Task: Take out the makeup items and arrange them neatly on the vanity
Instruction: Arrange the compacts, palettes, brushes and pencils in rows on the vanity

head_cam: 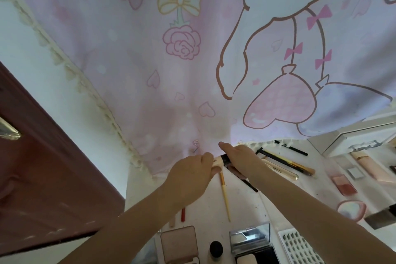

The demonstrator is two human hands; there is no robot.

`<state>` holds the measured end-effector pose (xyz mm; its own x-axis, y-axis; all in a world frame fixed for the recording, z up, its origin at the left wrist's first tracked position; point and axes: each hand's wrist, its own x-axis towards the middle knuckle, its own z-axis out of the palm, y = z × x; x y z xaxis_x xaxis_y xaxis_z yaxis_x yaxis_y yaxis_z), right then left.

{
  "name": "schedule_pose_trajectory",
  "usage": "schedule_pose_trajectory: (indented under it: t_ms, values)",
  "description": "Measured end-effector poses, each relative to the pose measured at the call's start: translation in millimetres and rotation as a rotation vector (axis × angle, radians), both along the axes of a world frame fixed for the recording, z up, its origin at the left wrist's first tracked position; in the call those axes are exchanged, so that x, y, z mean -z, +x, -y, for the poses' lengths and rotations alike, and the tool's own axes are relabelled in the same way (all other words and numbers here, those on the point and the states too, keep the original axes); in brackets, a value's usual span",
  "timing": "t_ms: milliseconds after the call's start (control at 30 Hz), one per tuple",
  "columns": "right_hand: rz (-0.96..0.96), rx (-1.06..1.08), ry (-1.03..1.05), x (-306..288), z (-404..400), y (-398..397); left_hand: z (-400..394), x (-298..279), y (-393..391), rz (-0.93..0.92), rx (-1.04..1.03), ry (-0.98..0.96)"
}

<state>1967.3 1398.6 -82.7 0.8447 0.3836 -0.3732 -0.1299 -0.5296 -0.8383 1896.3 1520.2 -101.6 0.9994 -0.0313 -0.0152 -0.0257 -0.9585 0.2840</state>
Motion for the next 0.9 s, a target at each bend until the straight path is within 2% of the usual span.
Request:
schedule_pose_trajectory:
  t_ms: [67, 167, 267, 333, 367, 433, 533, 600, 700, 767, 833, 900]
  values:
    - [0.066, 0.097, 0.096, 2, -1, -4, 0, -5, 2, -0.049, -0.002, 0.032]
    - [0.205, 0.137, 0.266, 9, 2, -10, -14, -8, 0, 0.051, 0.144, -0.012]
    - [0.589, -0.028, 0.387, 14, 12, -17, -14, -11, -8, -0.075, 0.255, -0.326]
    - [0.715, -0.147, 0.399, 11, 17, -16, -9, -18, -13, -0.131, 0.223, -0.520]
    - [0.708, -0.179, 0.372, 8, 19, -15, -8, -21, -13, -0.138, 0.198, -0.539]
    - [0.649, -0.213, 0.256, 6, 23, -10, -10, -25, -12, -0.126, 0.163, -0.443]
    - [0.412, -0.337, 0.072, 3, 33, -5, -14, -28, -13, -0.099, 0.129, -0.268]
    - [0.391, -0.339, 0.107, 2, 37, -4, -12, -27, -14, -0.100, 0.126, -0.205]
    - [0.339, -0.334, 0.319, 2, 45, -4, -11, -26, -12, -0.118, 0.118, -0.249]
    - [0.300, -0.363, 0.383, 0, 48, -2, -10, -26, -10, -0.098, 0.104, -0.237]
    - [0.199, -0.350, 0.397, -3, 47, 0, -10, -24, -9, -0.066, 0.104, -0.160]
    - [0.128, -0.300, 0.321, -6, 40, 0, -10, -22, -9, -0.036, 0.106, -0.096]
